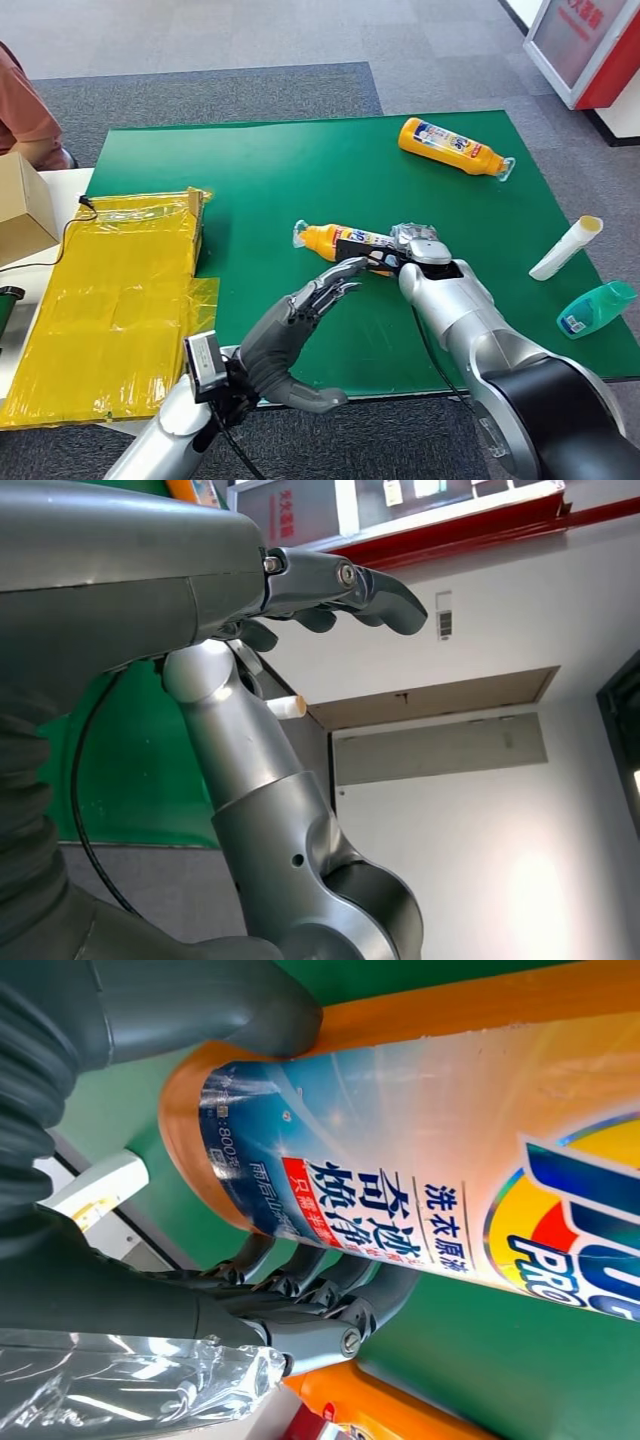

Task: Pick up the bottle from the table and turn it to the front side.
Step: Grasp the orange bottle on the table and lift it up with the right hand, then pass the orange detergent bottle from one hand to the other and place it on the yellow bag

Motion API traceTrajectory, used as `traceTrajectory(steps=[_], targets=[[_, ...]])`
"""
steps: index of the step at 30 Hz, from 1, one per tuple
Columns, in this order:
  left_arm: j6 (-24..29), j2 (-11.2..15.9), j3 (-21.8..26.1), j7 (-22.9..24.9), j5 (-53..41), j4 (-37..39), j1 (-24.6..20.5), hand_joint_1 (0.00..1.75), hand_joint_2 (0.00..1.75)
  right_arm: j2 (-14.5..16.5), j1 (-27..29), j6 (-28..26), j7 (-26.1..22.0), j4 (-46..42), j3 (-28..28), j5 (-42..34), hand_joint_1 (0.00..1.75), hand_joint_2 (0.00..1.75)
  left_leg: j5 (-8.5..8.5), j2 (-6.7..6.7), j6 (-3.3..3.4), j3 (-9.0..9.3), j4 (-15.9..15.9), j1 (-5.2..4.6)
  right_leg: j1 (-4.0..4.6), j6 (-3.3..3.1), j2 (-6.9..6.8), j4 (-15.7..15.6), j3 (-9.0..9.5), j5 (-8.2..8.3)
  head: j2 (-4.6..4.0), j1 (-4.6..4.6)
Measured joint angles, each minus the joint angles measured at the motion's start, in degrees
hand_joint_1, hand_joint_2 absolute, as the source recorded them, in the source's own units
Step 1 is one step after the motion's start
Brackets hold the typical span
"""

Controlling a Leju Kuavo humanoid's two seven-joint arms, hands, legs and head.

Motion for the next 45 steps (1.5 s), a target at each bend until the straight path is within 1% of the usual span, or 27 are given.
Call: traceTrajectory(steps=[5, 8, 11, 13, 18, 21, 27, 29, 32, 36, 39, 43, 45], targets=[[0.01, 0.00, 0.01, -0.13, 0.45, 0.00, 0.00, 0.00, 1.75, -0.02, -0.04, -0.30, -0.83, 0.02, -0.03, -0.72, 1.75, 1.75, 0.00, 0.00, 0.00, 0.00, 0.00, 0.00, 0.00, 0.00, 0.00, 0.00, 0.00, 0.00, 0.00, 0.01], [0.04, 0.02, 0.08, -0.19, 0.50, 0.00, 0.00, 0.00, 1.75, -0.02, -0.11, -1.05, -2.49, 0.01, -0.73, -3.77, 1.75, 1.75, 0.00, 0.00, 0.00, 0.00, 0.00, 0.00, 0.00, 0.00, 0.00, 0.00, 0.00, 0.00, 0.00, -0.01], [0.27, 0.08, 0.19, -0.36, 0.55, 0.00, 0.01, 0.00, 1.75, -0.01, -0.40, -1.28, -5.09, 0.00, -2.62, -8.12, 1.75, 1.75, 0.00, 0.00, 0.00, 0.00, 0.00, 0.00, 0.00, 0.00, 0.00, 0.00, 0.01, 0.00, 0.00, -0.01], [0.58, 0.19, 0.25, -0.53, 0.56, 0.00, 0.01, 0.00, 1.75, 0.00, -0.55, -1.00, -7.74, 0.00, -4.60, -11.95, 1.75, 1.75, 0.01, 0.00, 0.00, 0.00, 0.00, 0.00, 0.00, 0.00, 0.00, 0.00, 0.01, 0.01, 0.00, -0.01], [1.51, 0.63, 0.66, -1.18, 0.68, 0.00, 0.04, 0.00, 1.75, 0.08, -0.61, 0.81, -16.37, -0.28, -10.37, -21.54, 1.75, 1.75, 0.03, -0.01, 0.01, -0.01, 0.00, 0.00, 0.00, 0.00, -0.01, 0.00, 0.01, 0.02, 0.00, -0.01], [2.26, 0.97, 1.24, -1.70, 0.74, 0.00, 0.12, 0.00, 1.75, 0.20, -0.54, 1.01, -20.91, -0.94, -13.58, -26.62, 1.75, 1.75, 0.03, -0.01, 0.01, -0.02, 0.00, 0.00, 0.00, 0.01, -0.01, 0.00, 0.01, 0.02, 0.00, -0.01], [3.66, 2.10, 2.48, -2.99, 0.44, 0.00, 0.57, 0.00, 1.75, 0.34, 0.70, 2.29, -28.80, -4.09, -18.86, -39.56, 1.75, 1.75, 0.03, -0.01, 0.01, -0.03, 0.00, 0.00, 0.00, 0.01, -0.01, 0.00, 0.00, 0.02, 0.00, -0.01], [4.22, 2.50, 3.25, -3.25, 0.51, 0.00, 0.60, 0.00, 1.75, 0.35, 2.10, 3.48, -31.14, -6.40, -20.03, -46.58, 1.75, 1.75, 0.03, -0.01, 0.01, -0.03, 0.00, 0.00, 0.00, 0.01, -0.01, 0.00, -0.01, 0.02, 0.00, -0.01], [4.93, 3.17, 4.76, -3.51, 0.69, 0.00, 0.68, 0.00, 1.75, 0.35, 5.14, 4.26, -32.66, -11.43, -20.52, -57.34, 1.75, 1.75, 0.03, -0.01, 0.01, -0.03, 0.00, 0.00, 0.00, 0.00, -0.01, 0.00, -0.01, 0.01, 0.00, -0.01], [5.71, 4.03, 7.10, -3.60, 0.92, -0.16, 1.15, 0.00, 1.75, 0.31, 10.34, 2.56, -33.02, -19.75, -19.93, -66.67, 1.75, 1.75, 0.03, -0.01, 0.01, -0.03, 0.00, 0.00, 0.01, 0.00, -0.01, 0.00, -0.01, 0.01, 0.00, 0.00], [6.14, 4.56, 8.87, -3.63, 1.25, -0.83, 1.98, 0.00, 1.75, 0.04, 14.25, -0.27, -32.94, -25.82, -18.50, -69.28, 1.75, 1.75, 0.02, -0.01, 0.00, -0.03, -0.01, 0.00, 0.01, 0.00, 0.00, 0.00, -0.03, 0.01, 0.00, 0.00], [6.05, 5.20, 11.07, -3.63, 1.32, -2.33, 3.82, 0.00, 1.75, -0.82, 19.27, -5.18, -33.38, -32.36, -15.60, -69.38, 1.75, 1.75, 0.01, 0.00, 0.00, -0.06, -0.01, 0.00, 0.01, 0.00, 0.00, 0.00, -0.06, 0.00, 0.00, 0.00], [6.02, 5.47, 11.94, -3.62, 1.31, -2.91, 4.57, 0.00, 1.75, -1.11, 21.51, -6.61, -34.20, -34.93, -14.51, -69.42, 1.75, 1.75, 0.00, 0.00, -0.01, -0.07, -0.01, 0.00, 0.01, 0.00, 0.00, 0.00, -0.07, 0.00, 0.00, 0.00]])
